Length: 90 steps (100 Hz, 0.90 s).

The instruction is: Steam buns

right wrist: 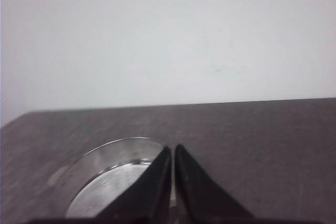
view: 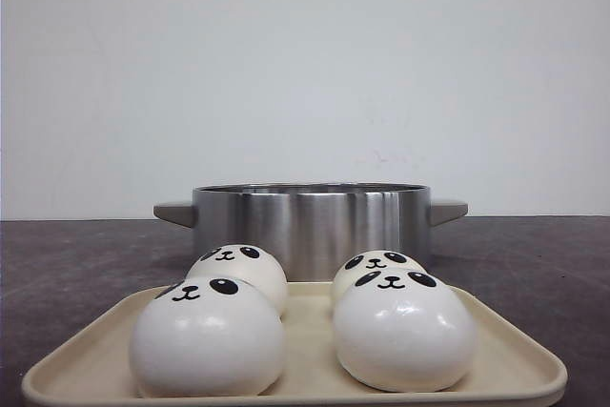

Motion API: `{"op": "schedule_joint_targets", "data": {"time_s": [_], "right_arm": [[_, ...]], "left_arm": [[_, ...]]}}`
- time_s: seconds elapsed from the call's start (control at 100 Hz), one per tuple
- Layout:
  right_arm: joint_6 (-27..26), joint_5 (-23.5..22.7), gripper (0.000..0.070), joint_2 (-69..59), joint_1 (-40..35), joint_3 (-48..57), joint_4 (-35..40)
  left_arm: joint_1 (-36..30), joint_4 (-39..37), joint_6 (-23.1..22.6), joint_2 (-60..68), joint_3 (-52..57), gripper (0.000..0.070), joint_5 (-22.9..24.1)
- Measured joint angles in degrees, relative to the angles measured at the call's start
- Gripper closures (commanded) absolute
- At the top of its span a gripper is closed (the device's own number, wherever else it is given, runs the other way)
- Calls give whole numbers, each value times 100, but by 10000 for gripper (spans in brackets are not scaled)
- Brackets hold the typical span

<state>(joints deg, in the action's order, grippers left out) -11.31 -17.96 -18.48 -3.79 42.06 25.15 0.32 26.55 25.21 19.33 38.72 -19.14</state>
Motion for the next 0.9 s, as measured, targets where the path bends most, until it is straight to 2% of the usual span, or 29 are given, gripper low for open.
{"op": "schedule_joint_targets", "data": {"time_s": [0.15,0.27,0.3,0.33,0.35,0.38,0.42,0.43,0.44,0.47,0.7,0.82,0.9], "right_arm": [[304,-33,696,-951,0,1432,586],[391,-33,696,-1283,0,1867,625],[402,-33,694,-1311,0,1871,632],[404,-46,675,-1325,0,1867,669],[402,-70,627,-1333,0,1864,695],[404,-133,499,-1346,0,1862,726],[407,-195,278,-1353,0,1860,721],[407,-203,204,-1353,0,1860,719],[407,-221,163,-1353,0,1860,719],[404,-291,100,-1353,0,1860,721],[348,-1080,89,-1349,0,1860,675],[81,-1661,89,-1349,0,1860,433],[-59,-1718,90,-1344,-2,1860,404]], "left_arm": [[0,791,-732,1209,1735,694,-15],[-42,938,-960,1775,2579,694,-17],[-63,942,-981,1860,2704,674,-17],[-85,944,-994,1912,2800,613,-17],[-96,944,-1008,1943,2848,546,-17],[-116,944,-1014,1969,2892,409,-17],[-146,949,-1023,1978,2907,197,-17],[-155,955,-1025,1978,2907,124,-17],[-166,964,-1029,1978,2907,83,-17],[-188,1003,-1036,1974,2907,4,-20],[-376,1727,-1086,1963,2909,0,-22],[-590,2144,-1088,1954,2909,0,-22],[-772,2260,-1119,1867,2909,0,-22]]}}
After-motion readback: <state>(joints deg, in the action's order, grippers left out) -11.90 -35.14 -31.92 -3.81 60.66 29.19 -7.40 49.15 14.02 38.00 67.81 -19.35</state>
